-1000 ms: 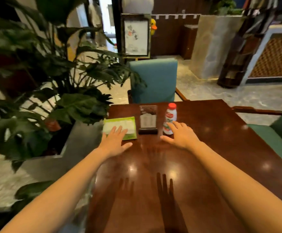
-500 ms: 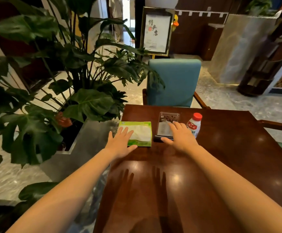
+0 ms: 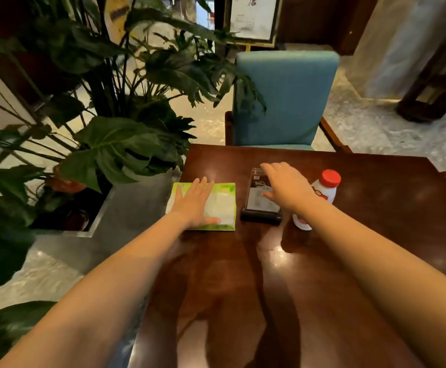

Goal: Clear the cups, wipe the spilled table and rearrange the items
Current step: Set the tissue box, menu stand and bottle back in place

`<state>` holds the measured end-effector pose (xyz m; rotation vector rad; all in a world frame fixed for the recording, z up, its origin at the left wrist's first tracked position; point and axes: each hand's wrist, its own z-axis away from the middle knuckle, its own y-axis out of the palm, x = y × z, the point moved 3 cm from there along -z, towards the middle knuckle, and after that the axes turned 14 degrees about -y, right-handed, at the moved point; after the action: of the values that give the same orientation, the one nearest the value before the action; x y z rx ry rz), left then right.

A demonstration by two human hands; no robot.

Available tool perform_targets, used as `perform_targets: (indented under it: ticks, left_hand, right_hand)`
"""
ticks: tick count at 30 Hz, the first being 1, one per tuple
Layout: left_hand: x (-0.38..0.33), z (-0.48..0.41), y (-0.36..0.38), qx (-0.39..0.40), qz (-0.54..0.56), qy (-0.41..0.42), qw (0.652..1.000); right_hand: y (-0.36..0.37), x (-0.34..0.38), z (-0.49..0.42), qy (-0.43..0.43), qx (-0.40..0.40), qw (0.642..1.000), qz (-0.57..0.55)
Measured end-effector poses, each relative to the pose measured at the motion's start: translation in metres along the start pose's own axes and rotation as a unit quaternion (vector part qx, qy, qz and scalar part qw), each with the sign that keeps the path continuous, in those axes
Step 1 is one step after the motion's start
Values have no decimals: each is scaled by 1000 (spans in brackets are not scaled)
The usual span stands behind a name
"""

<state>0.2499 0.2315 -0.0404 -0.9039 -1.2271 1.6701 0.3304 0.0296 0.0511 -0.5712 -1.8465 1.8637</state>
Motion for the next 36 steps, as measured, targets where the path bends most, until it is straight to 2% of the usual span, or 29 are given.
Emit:
perform_targets:
  ticks: [6, 9, 14, 18, 23, 26, 36]
  left_hand:
    - [1, -37, 6, 26, -74, 22, 997]
    - [3, -44, 11, 28, -77, 36, 996]
    - [3, -46, 7, -24, -39, 90, 995]
    - [2, -38, 1, -43, -41, 88, 994]
    - [4, -5, -10, -76, -60, 119, 988]
    - [13, 28, -12, -86, -34, 111, 990]
    - [40, 121, 33, -42, 23, 92, 995]
  right_hand:
    - [5, -6, -16, 13, -36, 999, 1]
    - [7, -8, -17, 19, -47, 999, -13]
    - [8, -6, -18, 23, -59, 998, -17]
    - [5, -3, -14, 21, -39, 999, -19]
    - [-9, 14, 6, -1, -45, 999, -13]
    - [-16, 31, 28, -20, -31, 999, -14]
    - [-19, 86, 103, -30, 26, 998, -49]
